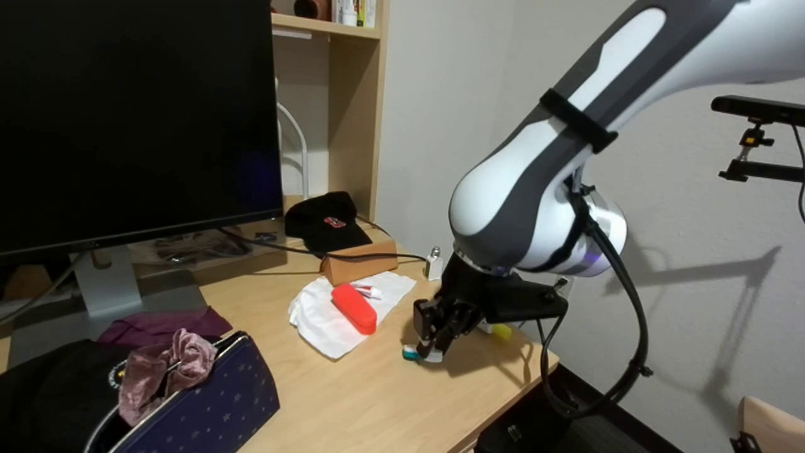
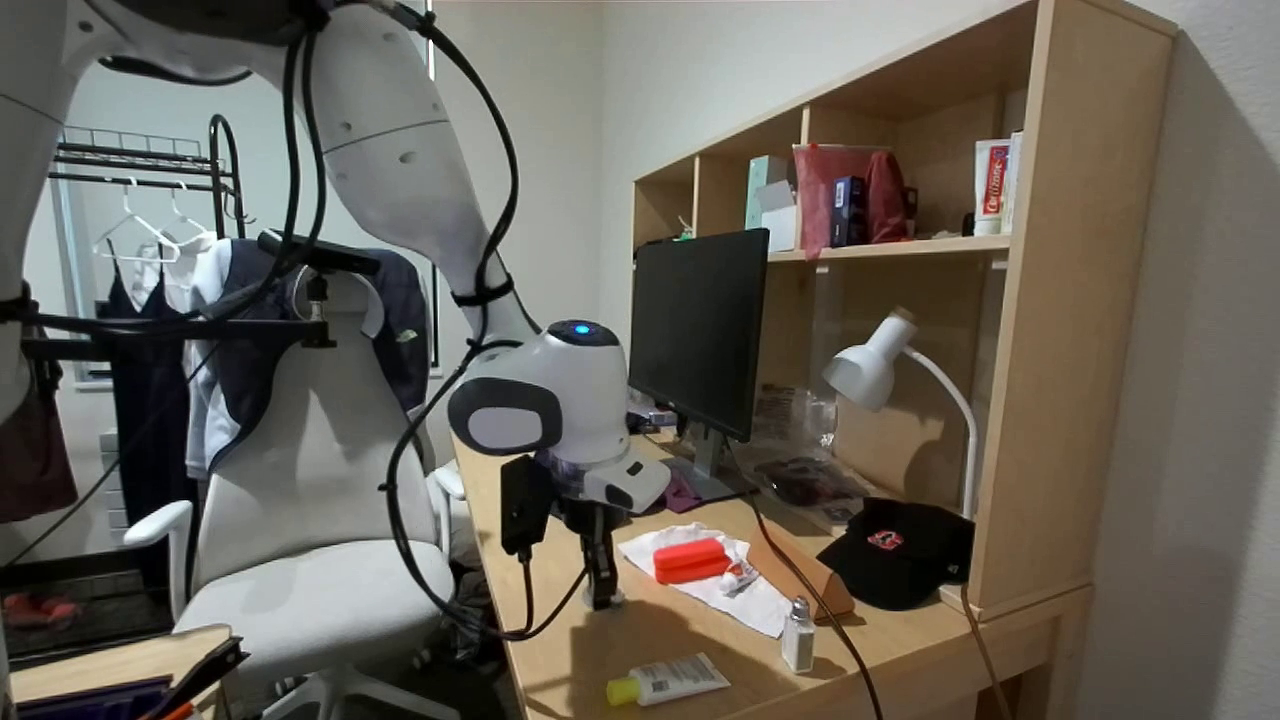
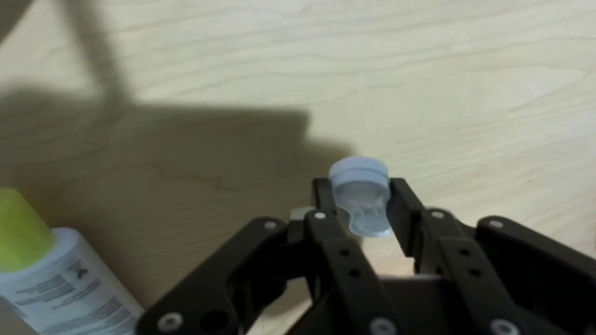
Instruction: Move the white object that is closer to the bag to the right
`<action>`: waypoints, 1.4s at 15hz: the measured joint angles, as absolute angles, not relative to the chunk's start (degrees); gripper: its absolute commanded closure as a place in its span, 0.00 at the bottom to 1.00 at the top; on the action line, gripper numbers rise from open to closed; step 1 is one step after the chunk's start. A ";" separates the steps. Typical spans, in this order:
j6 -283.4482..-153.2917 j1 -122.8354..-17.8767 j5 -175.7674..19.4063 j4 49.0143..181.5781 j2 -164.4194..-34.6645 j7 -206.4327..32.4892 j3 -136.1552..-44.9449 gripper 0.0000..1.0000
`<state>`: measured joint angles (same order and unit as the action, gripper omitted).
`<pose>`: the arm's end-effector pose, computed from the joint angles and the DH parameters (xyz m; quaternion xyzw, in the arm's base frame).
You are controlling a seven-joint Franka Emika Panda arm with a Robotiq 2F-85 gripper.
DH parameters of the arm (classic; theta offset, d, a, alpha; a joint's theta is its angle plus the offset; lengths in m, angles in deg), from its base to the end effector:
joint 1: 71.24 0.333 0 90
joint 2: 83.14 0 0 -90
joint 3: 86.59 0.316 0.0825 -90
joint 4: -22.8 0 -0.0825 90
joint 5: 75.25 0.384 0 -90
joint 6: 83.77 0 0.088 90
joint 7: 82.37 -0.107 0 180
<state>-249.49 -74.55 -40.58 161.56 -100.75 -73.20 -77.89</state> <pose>0.4993 0.0163 0.1953 -0.9765 0.1643 -0.0772 0.1163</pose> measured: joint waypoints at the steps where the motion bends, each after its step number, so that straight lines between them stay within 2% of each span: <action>1: -251.56 -72.13 -44.60 162.88 -100.84 -77.05 -79.36 0.85; 3: -254.31 -64.49 -53.40 165.42 -101.04 -86.22 -85.30 0.85; 4: -254.80 -60.71 -57.93 166.28 -101.12 -90.75 -88.37 0.41; 6: -255.06 -54.92 -65.82 166.69 -101.13 -98.33 -93.46 0.40; 9: -254.84 -49.52 -72.70 166.66 -101.13 -104.51 -97.96 0.20; 12: -254.58 -47.71 -75.65 166.56 -100.69 -105.66 -98.65 0.01; 16: -252.17 -48.50 -76.90 166.91 -96.71 -104.48 -96.07 0.00; 21: -232.31 -56.92 -63.46 167.23 -83.69 -87.93 -81.57 0.00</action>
